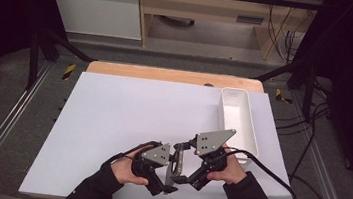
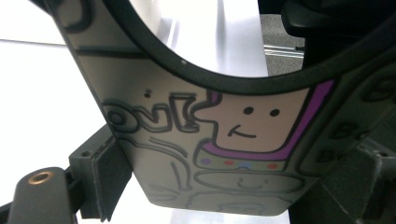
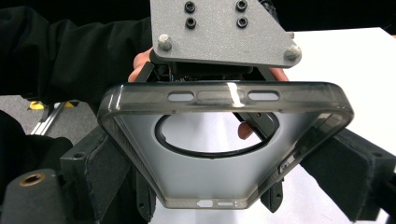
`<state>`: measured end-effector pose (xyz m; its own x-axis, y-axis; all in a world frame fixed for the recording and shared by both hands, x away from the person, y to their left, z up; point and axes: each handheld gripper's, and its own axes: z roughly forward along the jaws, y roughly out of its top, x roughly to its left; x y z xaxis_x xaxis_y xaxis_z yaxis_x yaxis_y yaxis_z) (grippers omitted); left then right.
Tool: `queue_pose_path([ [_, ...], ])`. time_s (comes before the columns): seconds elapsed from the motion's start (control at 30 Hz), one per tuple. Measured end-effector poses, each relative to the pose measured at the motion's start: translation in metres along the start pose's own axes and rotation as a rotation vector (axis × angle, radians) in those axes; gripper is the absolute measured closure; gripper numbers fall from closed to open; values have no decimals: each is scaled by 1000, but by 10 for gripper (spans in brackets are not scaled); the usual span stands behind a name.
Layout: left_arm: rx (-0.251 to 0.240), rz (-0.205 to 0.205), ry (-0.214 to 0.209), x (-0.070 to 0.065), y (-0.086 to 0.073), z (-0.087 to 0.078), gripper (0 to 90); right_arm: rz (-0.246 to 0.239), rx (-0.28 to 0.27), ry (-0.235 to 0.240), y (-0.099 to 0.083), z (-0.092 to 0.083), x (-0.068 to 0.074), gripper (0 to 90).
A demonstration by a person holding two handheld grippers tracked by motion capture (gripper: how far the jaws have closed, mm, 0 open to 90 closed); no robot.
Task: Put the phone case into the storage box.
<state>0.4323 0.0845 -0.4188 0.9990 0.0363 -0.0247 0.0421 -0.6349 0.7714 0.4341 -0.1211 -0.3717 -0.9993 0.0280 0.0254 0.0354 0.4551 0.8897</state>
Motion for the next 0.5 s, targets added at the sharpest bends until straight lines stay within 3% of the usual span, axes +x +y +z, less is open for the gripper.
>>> queue_pose_path([
  [0.2,-2,-7,1,0,0,-1,110,10,-6,-3,1,-1,0,123],
  [0.5,3,-9,39,-1,-1,-3,61,28,-18,-13,3,-7,-2,122],
])
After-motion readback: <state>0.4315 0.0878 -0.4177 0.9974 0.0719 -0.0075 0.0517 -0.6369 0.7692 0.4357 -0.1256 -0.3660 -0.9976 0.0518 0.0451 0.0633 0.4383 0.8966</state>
